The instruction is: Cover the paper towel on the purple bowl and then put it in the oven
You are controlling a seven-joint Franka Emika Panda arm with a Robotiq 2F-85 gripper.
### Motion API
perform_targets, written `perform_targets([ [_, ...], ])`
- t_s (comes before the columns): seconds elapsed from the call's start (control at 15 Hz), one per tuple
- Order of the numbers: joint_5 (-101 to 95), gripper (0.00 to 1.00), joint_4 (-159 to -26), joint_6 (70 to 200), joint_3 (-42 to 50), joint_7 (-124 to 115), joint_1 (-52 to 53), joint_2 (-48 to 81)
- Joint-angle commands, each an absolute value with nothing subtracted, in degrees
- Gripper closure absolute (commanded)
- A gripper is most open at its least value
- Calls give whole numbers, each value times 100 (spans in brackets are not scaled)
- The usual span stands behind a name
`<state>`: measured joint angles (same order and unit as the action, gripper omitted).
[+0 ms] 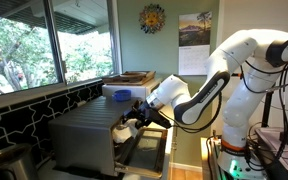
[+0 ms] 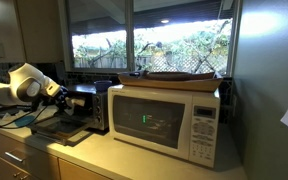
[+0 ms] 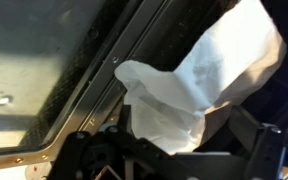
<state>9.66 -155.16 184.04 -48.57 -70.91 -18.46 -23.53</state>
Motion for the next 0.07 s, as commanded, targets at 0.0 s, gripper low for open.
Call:
perform_targets([
  [0.0,966,0,-15516,18404,-4857,-7091,-1846,-2353],
])
